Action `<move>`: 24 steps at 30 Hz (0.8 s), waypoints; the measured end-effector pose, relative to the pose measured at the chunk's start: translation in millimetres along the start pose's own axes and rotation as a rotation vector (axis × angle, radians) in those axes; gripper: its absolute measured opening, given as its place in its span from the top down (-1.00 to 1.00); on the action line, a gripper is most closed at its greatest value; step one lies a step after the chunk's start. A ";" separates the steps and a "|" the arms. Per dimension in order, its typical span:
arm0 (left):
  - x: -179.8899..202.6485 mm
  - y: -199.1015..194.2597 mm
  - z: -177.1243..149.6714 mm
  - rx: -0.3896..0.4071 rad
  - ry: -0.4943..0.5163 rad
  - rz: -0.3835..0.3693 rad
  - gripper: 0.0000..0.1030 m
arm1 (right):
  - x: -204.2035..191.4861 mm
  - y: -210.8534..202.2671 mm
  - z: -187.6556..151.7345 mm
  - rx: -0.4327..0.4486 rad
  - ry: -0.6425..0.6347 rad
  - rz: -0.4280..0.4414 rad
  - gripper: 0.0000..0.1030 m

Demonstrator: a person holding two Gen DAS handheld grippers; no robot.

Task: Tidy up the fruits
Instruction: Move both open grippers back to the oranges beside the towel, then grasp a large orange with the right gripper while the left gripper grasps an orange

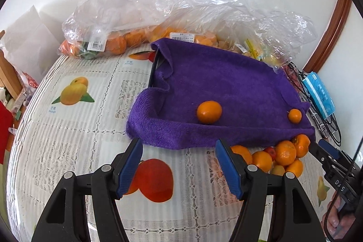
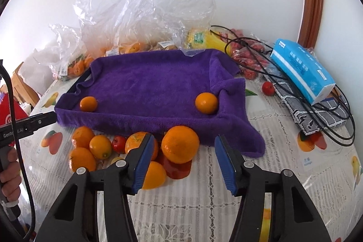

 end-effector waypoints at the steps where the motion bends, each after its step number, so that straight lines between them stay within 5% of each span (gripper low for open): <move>1: -1.1 0.4 -0.4 0.000 -0.004 -0.004 -0.26 | 0.7 4.6 -0.1 -0.008 0.004 -0.001 -0.07; 11: -8.5 9.7 -1.6 -0.031 -0.050 -0.040 -0.30 | 14.4 41.6 -7.0 -0.079 0.071 0.001 -0.07; 14: -5.5 12.0 -3.0 -0.036 -0.039 -0.045 -0.30 | 18.0 42.4 -6.1 -0.072 0.097 0.042 0.14; 24: 30.4 10.2 -12.4 -0.043 0.036 -0.153 -0.30 | 9.9 15.9 -6.5 0.011 0.046 0.049 0.14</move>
Point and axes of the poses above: each gripper's, at about its wrist camera, not at the fingertips, and y roughly the way its jaws point, x to its right, z to its top, the point moved 2 cm from there along y, roughly the way its jaws point, and after that the axes turned 14 degrees about z, right-handed, at the moved point
